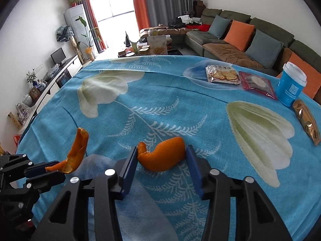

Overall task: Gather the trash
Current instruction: 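Grasp an orange peel with the left tool while the right tool grasps another peel, then carry both orange peels to the teal bin and open both tools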

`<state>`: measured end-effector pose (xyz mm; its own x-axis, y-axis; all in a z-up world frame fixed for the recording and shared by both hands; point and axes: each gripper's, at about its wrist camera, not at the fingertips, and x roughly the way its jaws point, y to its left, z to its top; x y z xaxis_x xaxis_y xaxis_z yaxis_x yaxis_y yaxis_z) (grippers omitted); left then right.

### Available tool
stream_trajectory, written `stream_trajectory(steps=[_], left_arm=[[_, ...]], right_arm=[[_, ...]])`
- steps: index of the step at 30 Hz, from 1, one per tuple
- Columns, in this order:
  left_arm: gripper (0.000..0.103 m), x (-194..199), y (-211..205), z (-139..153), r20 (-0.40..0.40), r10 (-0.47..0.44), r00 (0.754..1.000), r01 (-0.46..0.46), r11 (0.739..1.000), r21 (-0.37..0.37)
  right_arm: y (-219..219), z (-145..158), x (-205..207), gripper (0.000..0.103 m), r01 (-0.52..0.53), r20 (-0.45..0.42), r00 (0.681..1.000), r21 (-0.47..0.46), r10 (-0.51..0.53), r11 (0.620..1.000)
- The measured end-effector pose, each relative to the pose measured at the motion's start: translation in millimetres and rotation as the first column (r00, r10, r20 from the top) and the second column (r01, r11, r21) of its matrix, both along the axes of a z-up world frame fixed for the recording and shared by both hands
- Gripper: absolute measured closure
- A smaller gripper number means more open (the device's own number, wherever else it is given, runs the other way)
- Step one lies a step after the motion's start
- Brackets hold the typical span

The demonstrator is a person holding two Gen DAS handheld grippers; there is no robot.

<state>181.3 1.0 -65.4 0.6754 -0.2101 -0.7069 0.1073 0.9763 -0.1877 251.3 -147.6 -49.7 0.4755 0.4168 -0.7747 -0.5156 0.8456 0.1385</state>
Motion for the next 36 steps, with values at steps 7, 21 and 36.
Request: stream_trajectory(steps=[7,21,36], left_arm=[[0.088,-6,10,9,0.027,0.028,0.999,-0.028,1.0,-0.011],[0.088,-42,51,45,0.121,0.138,0.983,-0.136,0.99,-0.025],[0.088,-104,104,79,0.21,0.291,0.934,-0.292,0.956,-0.026]], right_arm=[[4,3,-6,0.081,0.004,0.003,1.0,0.007,-0.004,1.0],[20,53,-40,0.084,-0.062,0.087,0.995,0.096,0.054,0.993],[77,100,-91,0.084,-0.234,0.175,0.963,0.164,0.205,0.958]])
